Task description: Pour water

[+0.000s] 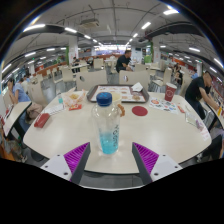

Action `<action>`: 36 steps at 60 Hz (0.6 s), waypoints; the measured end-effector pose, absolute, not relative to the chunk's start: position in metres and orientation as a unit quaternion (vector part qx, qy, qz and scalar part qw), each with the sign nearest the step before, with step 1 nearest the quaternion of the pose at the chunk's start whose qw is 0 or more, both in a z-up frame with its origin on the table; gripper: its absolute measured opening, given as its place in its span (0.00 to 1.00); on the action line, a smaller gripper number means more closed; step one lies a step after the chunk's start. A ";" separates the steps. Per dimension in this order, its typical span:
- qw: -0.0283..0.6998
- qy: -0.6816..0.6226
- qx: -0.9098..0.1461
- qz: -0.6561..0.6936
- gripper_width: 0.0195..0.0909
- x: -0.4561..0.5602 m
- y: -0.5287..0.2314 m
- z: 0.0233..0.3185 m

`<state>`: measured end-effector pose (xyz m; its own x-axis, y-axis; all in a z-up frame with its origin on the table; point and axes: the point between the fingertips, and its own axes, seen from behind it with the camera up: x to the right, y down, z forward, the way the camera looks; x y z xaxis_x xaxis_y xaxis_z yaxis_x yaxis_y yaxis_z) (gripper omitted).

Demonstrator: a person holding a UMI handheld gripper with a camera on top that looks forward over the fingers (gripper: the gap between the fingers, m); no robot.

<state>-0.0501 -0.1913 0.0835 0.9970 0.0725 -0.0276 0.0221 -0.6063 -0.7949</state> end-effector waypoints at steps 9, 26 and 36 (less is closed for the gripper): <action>0.476 0.001 -0.879 0.030 0.90 -0.065 -0.137 0.076; 0.493 0.014 -0.870 0.007 0.45 -0.067 -0.098 0.051; 0.481 0.011 -0.877 -0.022 0.30 -0.058 -0.101 0.061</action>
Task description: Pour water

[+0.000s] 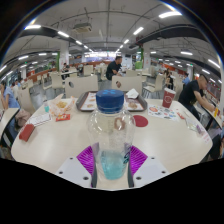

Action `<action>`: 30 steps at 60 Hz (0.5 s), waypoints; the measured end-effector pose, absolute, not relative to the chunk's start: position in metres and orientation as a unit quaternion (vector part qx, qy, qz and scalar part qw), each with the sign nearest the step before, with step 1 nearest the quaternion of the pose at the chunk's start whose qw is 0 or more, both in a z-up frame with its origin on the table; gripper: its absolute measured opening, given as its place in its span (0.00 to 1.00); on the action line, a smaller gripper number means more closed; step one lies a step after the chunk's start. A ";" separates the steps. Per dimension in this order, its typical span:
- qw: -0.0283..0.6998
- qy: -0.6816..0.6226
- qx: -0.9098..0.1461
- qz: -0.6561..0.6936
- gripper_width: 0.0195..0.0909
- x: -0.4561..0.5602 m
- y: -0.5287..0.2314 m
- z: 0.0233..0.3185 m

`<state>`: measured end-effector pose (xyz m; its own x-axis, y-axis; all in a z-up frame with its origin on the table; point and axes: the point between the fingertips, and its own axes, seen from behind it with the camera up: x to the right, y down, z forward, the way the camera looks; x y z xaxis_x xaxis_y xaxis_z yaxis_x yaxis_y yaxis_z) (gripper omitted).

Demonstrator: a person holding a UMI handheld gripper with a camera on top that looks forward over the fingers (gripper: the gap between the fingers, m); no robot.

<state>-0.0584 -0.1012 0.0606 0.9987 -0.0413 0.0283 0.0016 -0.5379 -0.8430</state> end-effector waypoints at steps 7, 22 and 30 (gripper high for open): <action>0.489 0.002 -0.870 -0.069 0.30 -0.028 -0.090 0.097; 0.466 -0.109 -0.820 -0.314 0.29 0.084 -0.016 0.180; 0.411 -0.225 -0.759 -0.453 0.30 0.113 0.033 0.204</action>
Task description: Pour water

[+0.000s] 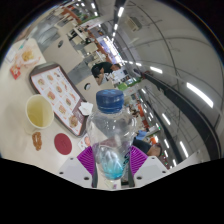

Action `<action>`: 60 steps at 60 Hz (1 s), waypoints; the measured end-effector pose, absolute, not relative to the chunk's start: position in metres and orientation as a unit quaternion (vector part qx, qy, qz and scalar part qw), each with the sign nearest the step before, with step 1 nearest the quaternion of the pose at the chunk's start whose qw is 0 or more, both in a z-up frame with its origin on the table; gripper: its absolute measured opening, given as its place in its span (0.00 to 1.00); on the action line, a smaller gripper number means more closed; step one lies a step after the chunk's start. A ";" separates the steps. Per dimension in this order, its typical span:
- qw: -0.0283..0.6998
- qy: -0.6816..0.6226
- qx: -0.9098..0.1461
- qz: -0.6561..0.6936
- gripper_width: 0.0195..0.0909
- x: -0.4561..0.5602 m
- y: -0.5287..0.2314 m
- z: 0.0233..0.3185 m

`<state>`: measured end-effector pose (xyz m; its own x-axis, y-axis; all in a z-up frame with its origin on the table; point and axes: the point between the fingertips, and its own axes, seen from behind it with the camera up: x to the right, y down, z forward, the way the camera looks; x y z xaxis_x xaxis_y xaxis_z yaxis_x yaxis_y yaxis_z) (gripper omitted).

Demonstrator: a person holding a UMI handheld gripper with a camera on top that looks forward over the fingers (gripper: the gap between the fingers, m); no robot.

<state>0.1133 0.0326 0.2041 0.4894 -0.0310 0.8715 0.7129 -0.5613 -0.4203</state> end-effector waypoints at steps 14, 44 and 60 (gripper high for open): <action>0.310 -0.453 -0.580 -0.602 0.30 0.087 0.095 0.198; 0.314 -0.479 -0.587 -0.572 0.30 0.073 0.100 0.193; 0.420 -0.313 -0.768 -0.369 0.31 0.092 0.091 0.172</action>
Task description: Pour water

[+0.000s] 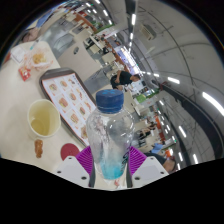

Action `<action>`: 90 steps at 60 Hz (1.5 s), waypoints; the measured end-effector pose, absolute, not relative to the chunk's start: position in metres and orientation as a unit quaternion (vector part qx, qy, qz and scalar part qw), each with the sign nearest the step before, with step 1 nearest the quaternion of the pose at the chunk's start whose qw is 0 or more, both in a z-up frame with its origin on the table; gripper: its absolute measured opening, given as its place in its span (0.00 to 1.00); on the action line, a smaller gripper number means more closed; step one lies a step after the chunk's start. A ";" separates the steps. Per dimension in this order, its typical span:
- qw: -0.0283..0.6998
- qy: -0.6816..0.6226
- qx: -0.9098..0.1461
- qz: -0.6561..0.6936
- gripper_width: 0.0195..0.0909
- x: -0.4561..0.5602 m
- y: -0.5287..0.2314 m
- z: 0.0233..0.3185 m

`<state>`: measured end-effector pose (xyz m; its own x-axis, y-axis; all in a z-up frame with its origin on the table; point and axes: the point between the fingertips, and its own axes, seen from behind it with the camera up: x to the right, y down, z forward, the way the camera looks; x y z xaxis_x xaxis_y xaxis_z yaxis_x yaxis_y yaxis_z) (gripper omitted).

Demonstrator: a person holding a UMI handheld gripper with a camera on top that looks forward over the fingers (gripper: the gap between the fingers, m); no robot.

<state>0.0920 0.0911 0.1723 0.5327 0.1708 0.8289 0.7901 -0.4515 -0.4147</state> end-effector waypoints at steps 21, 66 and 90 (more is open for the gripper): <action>0.491 -0.135 -0.859 -0.049 0.31 0.071 0.108 0.109; 0.469 -0.083 -0.878 0.042 0.69 0.073 0.120 0.046; 0.393 -0.003 -0.919 -0.003 0.93 0.068 -0.035 0.113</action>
<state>0.0677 -0.0351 0.1128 1.0000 0.0027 0.0083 0.0078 -0.6910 -0.7229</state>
